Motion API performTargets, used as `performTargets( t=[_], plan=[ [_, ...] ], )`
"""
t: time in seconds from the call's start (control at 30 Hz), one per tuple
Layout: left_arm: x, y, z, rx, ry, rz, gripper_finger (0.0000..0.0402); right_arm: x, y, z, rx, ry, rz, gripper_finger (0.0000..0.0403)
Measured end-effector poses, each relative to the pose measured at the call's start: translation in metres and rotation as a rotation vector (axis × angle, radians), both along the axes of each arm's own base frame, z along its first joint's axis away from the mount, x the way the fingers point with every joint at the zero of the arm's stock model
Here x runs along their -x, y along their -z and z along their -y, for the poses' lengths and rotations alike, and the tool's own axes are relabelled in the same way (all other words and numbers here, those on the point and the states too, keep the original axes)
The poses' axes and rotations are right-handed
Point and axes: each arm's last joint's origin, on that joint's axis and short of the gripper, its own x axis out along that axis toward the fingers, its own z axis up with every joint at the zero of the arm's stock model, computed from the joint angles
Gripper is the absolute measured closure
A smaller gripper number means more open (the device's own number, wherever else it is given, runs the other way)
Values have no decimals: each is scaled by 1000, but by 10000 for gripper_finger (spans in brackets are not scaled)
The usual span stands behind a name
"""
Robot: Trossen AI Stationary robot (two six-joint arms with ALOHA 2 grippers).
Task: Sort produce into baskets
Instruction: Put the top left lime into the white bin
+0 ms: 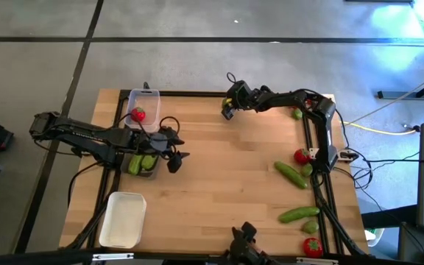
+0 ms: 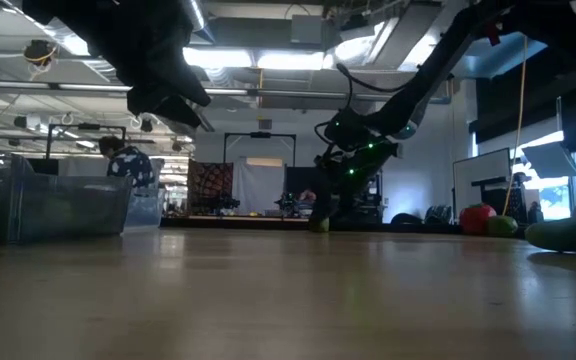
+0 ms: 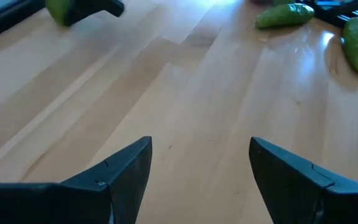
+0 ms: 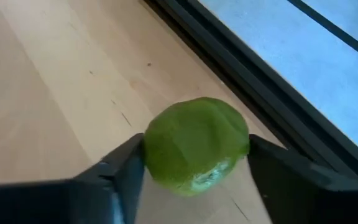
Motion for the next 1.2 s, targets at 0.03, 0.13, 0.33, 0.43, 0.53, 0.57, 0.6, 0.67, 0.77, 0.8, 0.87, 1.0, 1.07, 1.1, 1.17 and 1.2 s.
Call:
performTargets(
  t=[0.03,0.13,0.33,0.43,0.53,0.57,0.6,0.67,0.77,0.8,0.87,1.0,1.07,1.1,1.17,1.2],
  plan=[
    [0,0,0,-10,-12,0,137,0,0,0,0,-7,1,191],
    [0,0,-1,-25,-31,1,137,-1,0,-1,7,-39,-3,249],
    [0,-1,-1,-51,-11,-1,137,0,-10,-4,-20,-104,20,307],
    [0,-1,-1,-67,2,-7,137,-1,-27,-10,-36,-165,80,303],
    [0,-1,-1,-94,24,-17,137,-3,-47,-23,-33,-214,115,294],
    [0,-1,-1,-104,32,-20,137,-4,-55,-29,-30,-232,126,292],
    [0,-1,-1,-117,42,-23,137,-6,-63,-34,-22,-252,143,292],
    [-1,-2,-1,-147,64,-21,137,-9,-77,-48,-21,-310,176,292],
    [-4,-6,0,-215,113,0,137,-14,-95,-70,-28,-406,230,292],
    [-5,-7,0,-247,135,4,137,-15,-101,-78,-35,-439,249,291],
    [-6,-10,0,-320,183,13,137,-18,-110,-91,-46,-496,284,291],
    [-10,-15,0,-486,278,22,137,-25,-118,-114,-97,-591,334,291],
    [-12,-20,0,-544,300,49,137,-29,-120,-123,-127,-631,361,291],
    [-13,-22,1,-568,305,67,137,-30,-120,-128,-146,-652,369,290],
    [-14,-26,1,-619,321,88,137,-33,-121,-137,-172,-683,377,290],
    [-15,-26,1,-645,334,85,137,-34,-121,-141,-178,-698,379,290]
  ],
)
